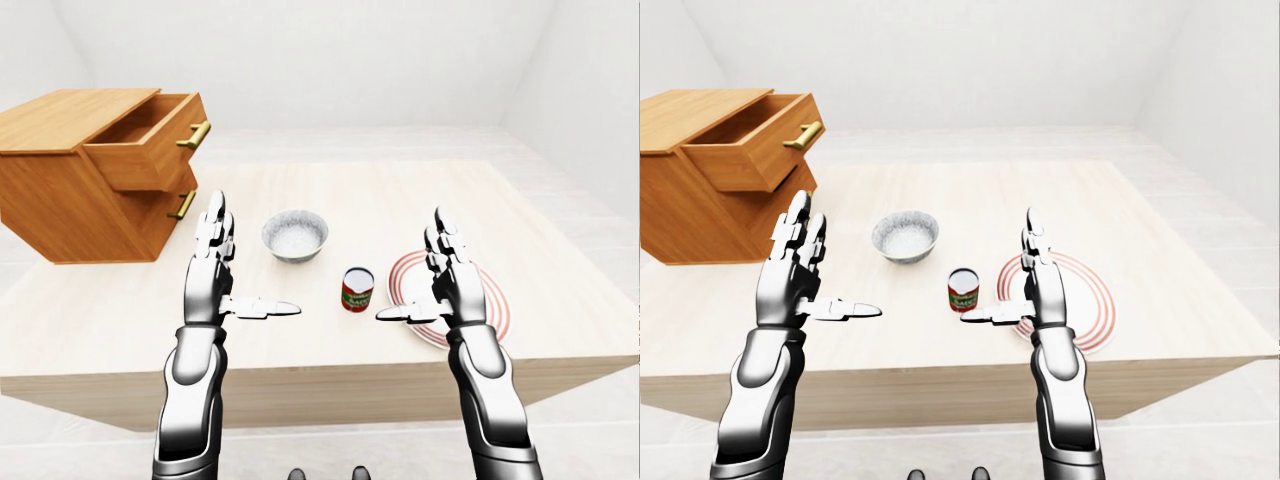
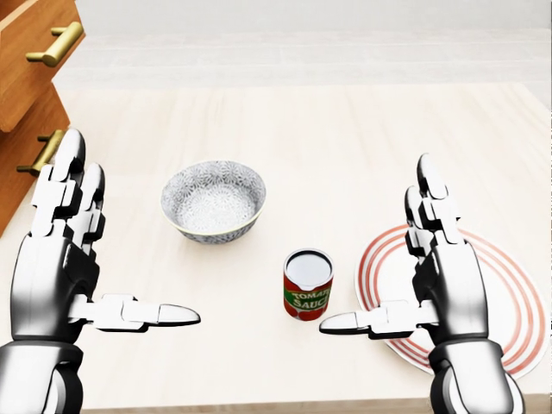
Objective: Put the bowl on the plate.
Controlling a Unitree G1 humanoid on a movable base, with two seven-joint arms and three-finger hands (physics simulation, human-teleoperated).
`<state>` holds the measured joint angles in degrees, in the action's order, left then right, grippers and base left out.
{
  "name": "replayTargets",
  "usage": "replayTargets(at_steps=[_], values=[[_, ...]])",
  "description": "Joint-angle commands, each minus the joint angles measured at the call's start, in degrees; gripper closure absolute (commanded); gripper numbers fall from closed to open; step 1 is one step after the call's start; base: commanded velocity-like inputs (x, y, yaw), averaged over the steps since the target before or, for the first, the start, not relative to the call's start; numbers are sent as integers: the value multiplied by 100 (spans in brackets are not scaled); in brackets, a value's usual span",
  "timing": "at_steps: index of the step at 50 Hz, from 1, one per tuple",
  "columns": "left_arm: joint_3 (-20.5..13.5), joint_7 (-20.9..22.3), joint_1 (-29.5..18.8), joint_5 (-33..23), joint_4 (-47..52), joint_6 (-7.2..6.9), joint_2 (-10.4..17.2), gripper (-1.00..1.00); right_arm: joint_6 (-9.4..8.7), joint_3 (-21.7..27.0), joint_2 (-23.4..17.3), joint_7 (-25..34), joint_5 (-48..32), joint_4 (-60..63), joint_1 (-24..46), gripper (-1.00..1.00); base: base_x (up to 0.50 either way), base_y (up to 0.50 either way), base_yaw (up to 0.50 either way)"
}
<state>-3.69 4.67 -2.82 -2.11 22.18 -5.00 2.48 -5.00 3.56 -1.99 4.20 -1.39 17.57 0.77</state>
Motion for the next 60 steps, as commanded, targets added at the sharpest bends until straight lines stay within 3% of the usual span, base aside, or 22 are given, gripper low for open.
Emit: replayTargets(at_steps=[1, 60], values=[[-22, 30, 26, -8, 4, 0, 8, -100, 0, 22, 2, -9, 12, 71, -33, -100, 9, -18, 0], [-99, 126, 19, -117, 45, 0, 55, -100, 0, -6, 6, -1, 34, 43, 21, -100, 9, -16, 0]])
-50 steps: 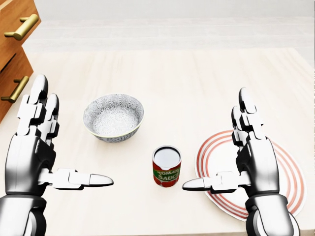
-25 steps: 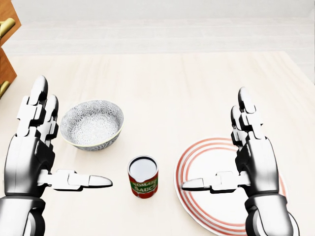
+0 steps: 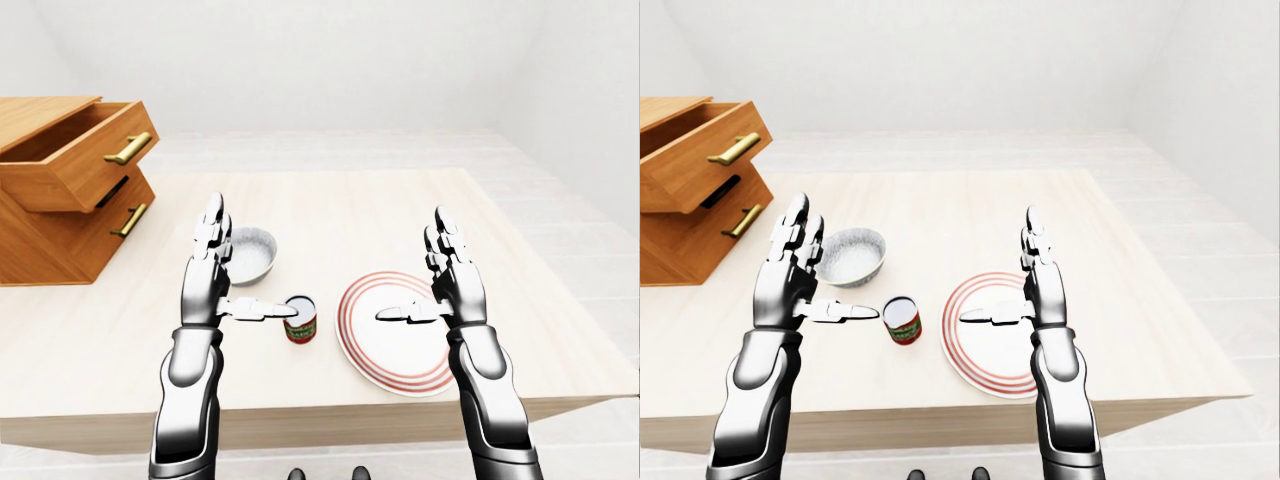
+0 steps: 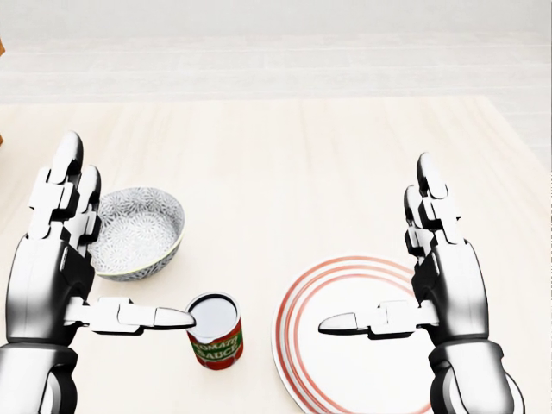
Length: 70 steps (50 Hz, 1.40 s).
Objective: Put the bowl on the plate.
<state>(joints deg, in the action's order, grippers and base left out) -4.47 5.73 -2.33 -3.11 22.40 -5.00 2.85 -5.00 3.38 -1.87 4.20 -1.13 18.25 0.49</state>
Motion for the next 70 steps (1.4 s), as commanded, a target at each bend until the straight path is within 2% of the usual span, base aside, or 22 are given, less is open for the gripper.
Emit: replayTargets(at_steps=[1, 31, 41, 51, 57, 63, 70], values=[[-26, 18, -38, -20, 26, 0, 19, -100, 0, 11, -8, -1, 7, -39, 61, -100, 9, -14, 0], [-47, 30, -153, -125, -45, 0, 56, -100, 0, 10, -26, 47, 32, -58, 72, -100, 9, -14, 0], [-147, 102, -199, -169, -71, 0, 155, -100, 0, -16, -6, 18, -16, -143, 49, -100, 2, -1, 0], [-422, 338, -398, -456, -197, 0, 481, -100, 0, -21, -2, -2, -47, -215, 26, -100, 0, 0, 0], [-624, 564, -599, -827, -369, 0, 834, -100, 0, -25, -2, -8, -57, -178, 23, -100, 0, 0, 0], [-870, 1004, -878, -1227, -554, 0, 1264, -100, 0, -11, 5, -20, -49, -132, 1, -100, 0, 0, 0], [-1026, 1256, -1009, -1684, -919, 0, 1521, -100, 0, -11, 7, -20, -41, -170, -15, -100, 0, 0, 0]])
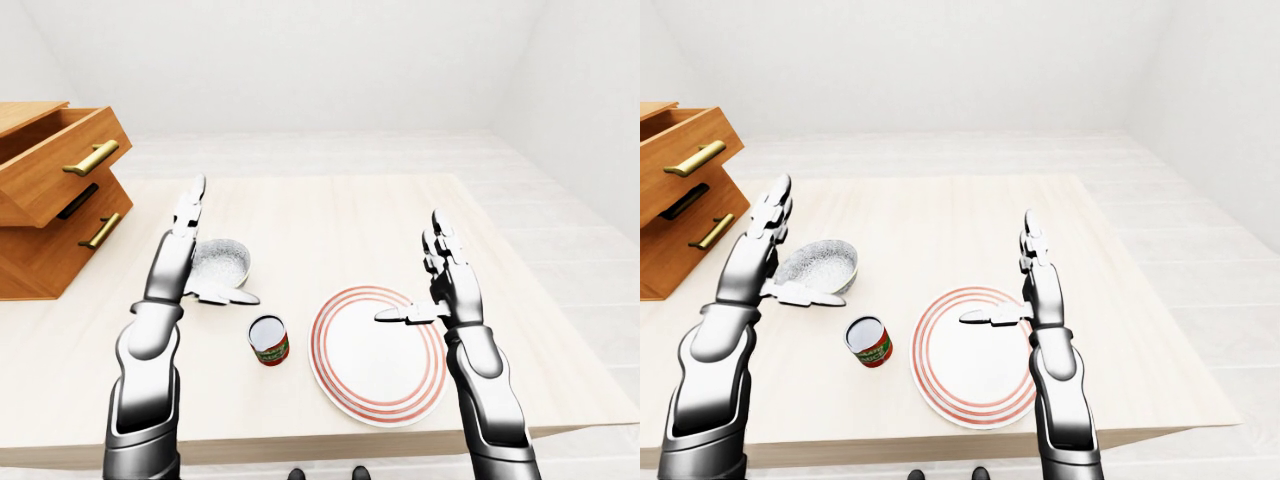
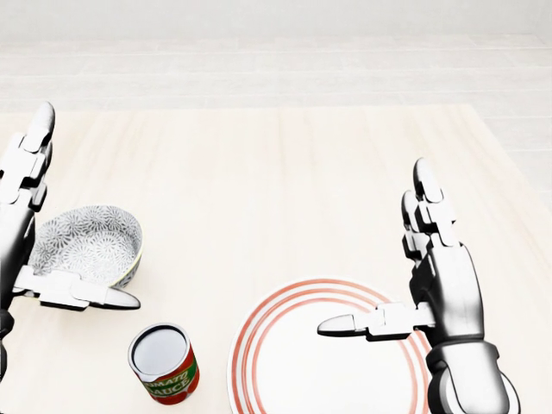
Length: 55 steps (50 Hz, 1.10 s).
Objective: Put the bowl on the plate.
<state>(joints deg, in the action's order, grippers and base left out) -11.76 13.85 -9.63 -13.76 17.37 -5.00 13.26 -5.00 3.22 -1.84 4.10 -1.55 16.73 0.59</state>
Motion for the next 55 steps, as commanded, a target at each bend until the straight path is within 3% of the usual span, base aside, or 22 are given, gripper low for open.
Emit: replayTargets(at_steps=[1, 13, 15, 25, 27, 28, 30, 31, 44, 55], values=[[-325, 473, -297, -675, -455, 0, 508, -100, 0, 9, 1, -12, 0, -22, -21, -100, 0, 0, 0], [-538, 650, -290, -1262, -1065, 0, 794, -100, 0, 12, -8, 3, 11, 32, 24, -100, 0, 0, 0], [-530, 600, -293, -1460, -1240, 193, 856, -100, 0, 9, -8, 6, 13, 18, 33, -100, 0, 0, 0], [-643, 551, -431, -1773, -1590, 448, 966, -100, 0, 12, -14, 21, 22, 40, 24, -100, 0, 0, 0], [-553, 504, -459, -1898, -1792, 637, 1007, -100, 0, 20, -17, 27, 26, 39, 22, -100, 0, 0, 0], [-556, 504, -462, -1901, -1797, 641, 1005, -100, 0, 20, -17, 27, 26, 39, 22, -100, 0, 0, 0], [-457, 388, -494, -2129, -2042, 924, 1089, -100, 0, 18, -15, 23, 20, 44, 21, -100, 0, 0, 0], [-376, 261, -563, -2306, -2246, 1000, 1150, -100, 0, 16, -6, 27, 32, 31, 19, -100, 0, 0, 0], [-82, 126, -936, -2937, -2934, 1000, 1149, -100, 0, 5, 6, 7, 0, -144, -25, -100, 0, 0, 0], [19, -128, -773, -3378, -3095, 1000, 1031, -100, 0, -6, 14, 6, 17, -102, -64, -100, 0, 0, 0]])
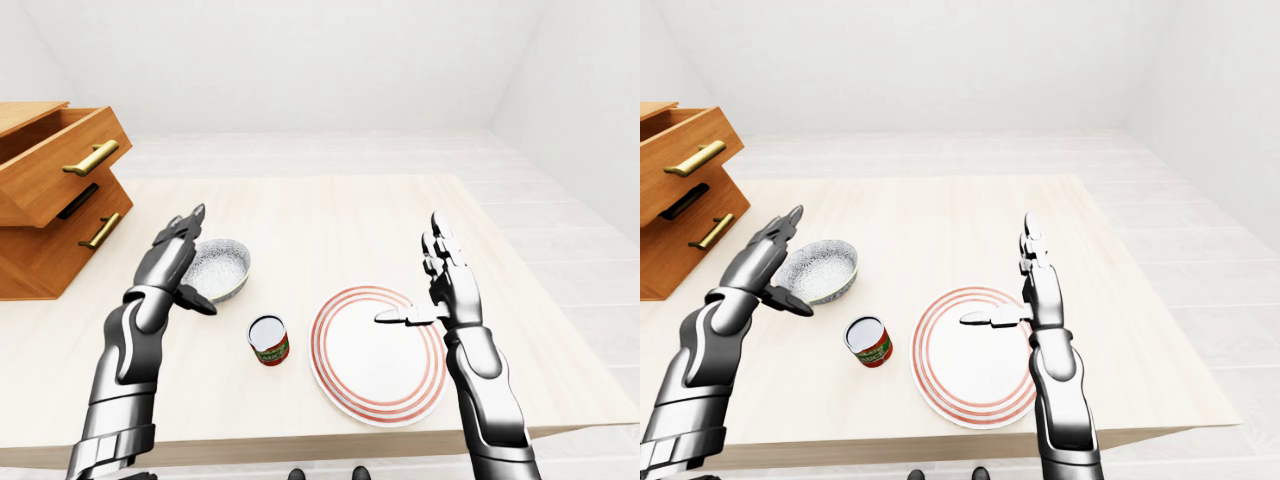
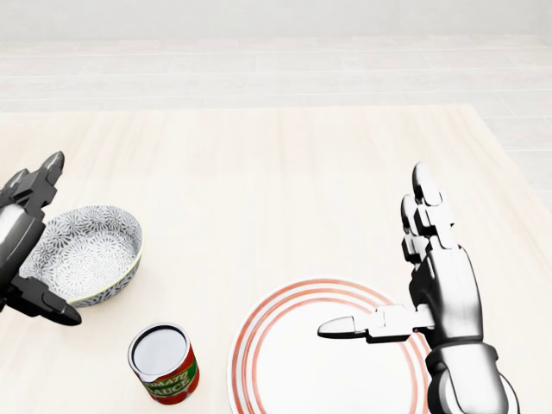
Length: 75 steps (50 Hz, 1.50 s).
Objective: Put the bowl on the plate.
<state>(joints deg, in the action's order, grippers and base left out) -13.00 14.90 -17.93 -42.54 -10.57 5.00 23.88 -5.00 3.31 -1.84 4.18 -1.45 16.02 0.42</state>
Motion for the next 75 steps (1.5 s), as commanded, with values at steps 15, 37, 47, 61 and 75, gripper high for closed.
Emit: replayTargets(at_steps=[15, 37, 47, 61, 75], values=[[271, -590, 168, -1178, -554, 0, -92, -100, 0, -21, 5, -10, 19, -139, 27, -100, 0, 0, 0], [446, -1042, -22, -1551, -1176, 0, -151, -100, 0, -7, -17, 7, 8, 9, 34, -100, 0, 0, 0], [626, -1353, -322, -1603, -1778, 0, -203, -100, 0, -6, -24, 20, 0, 121, 67, -100, 0, 0, 0], [837, -1699, -672, -1708, -2594, 0, -201, -100, 0, 13, 3, 21, -11, 221, -99, -100, 0, 0, 0], [927, -1920, -682, -1672, -2985, 0, -220, -100, 0, 5, 24, 16, 13, 217, -131, -100, 0, 0, 0]])
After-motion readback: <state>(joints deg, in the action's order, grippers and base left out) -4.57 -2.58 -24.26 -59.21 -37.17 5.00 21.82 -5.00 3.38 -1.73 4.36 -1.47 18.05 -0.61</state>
